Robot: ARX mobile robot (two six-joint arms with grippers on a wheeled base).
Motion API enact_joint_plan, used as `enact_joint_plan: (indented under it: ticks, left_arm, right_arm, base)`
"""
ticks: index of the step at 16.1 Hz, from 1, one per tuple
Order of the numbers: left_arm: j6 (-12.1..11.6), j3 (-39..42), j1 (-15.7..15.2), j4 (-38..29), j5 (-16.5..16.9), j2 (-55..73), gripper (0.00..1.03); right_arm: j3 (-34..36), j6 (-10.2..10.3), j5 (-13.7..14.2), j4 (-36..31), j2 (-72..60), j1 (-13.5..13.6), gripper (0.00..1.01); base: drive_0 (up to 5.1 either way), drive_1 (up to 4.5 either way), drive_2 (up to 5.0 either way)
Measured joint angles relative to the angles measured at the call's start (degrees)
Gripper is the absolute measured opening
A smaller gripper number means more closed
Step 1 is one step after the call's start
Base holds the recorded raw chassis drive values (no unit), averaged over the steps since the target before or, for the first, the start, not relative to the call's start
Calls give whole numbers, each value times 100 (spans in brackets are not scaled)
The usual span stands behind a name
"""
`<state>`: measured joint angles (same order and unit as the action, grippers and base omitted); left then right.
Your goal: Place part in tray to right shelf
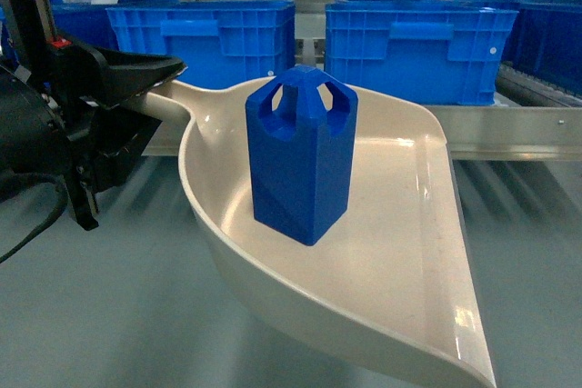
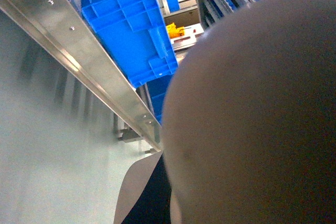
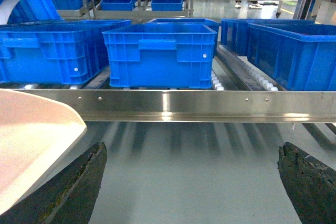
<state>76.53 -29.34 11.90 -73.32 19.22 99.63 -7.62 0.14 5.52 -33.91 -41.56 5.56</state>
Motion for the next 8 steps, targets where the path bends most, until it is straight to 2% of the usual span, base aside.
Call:
enact_joint_plan:
  ticks: [8]
  left_arm:
    - [0,0,0,-2,-9,0,16]
  right_arm:
    - [0,-2,-2,7,-7,0,98]
  base:
    - [1,424,-422]
